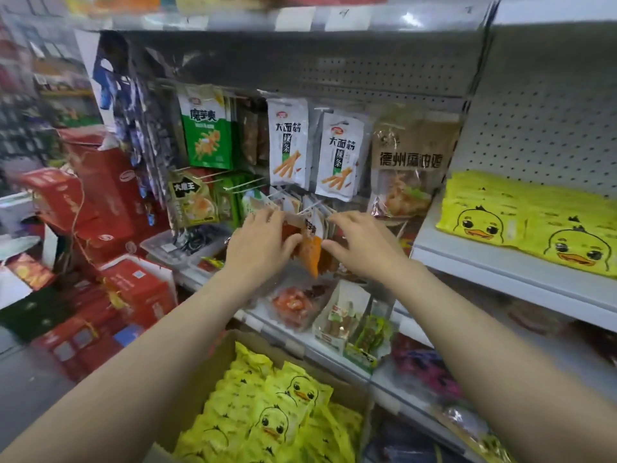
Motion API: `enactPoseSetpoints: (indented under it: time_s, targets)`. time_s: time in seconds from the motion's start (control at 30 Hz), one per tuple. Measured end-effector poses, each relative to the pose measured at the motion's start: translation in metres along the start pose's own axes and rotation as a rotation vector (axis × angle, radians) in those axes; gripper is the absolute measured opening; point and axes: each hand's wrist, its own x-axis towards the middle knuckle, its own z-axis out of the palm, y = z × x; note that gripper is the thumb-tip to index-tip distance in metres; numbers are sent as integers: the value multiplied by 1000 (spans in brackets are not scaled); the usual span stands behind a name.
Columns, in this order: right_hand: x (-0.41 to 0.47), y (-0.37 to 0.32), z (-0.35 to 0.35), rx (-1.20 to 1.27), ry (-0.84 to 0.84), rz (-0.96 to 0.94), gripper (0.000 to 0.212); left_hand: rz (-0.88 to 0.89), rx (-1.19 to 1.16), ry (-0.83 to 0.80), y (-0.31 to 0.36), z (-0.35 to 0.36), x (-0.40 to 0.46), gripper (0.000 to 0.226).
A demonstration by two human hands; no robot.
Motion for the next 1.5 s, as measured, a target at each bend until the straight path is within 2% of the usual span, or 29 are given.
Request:
enactPoseSetpoints:
  time_s: [0.23, 0.4, 0.63, 0.73, 0.93, 1.07, 1.3, 1.4, 1.5]
  targets:
    - [44, -24, 102, 70, -225, 112, 53, 30, -24, -240, -83, 81, 14, 60]
    - [35, -23, 188, 106, -451, 195, 57, -35, -92, -380, -111, 148, -15, 51]
    - [-19, -21, 300, 188, -749, 297, 53, -152, -156, -703, -144, 245, -85, 49]
    - [-50, -20, 344, 238, -857, 315, 56, -217, -168, -857, -151, 279, -119, 56]
    - [-120, -14, 411, 408, -1090, 512, 57, -297, -261, -1083, -153, 342, -182, 63]
    - [-160, -11, 449, 443, -1155, 593, 65, -301, -250, -1126, -155, 380, -203, 71]
    - [-188, -8, 493, 461, -1166, 678, 70, -292, -303, -1086, -159, 434, -217, 83]
    - [-194, -10, 502, 414, -1158, 678, 63, -305, -268, -1032, -158, 441, -218, 80]
    - [-199, -10, 504, 445, -1206, 704, 54, -251, -116, -995, -157, 441, -212, 71]
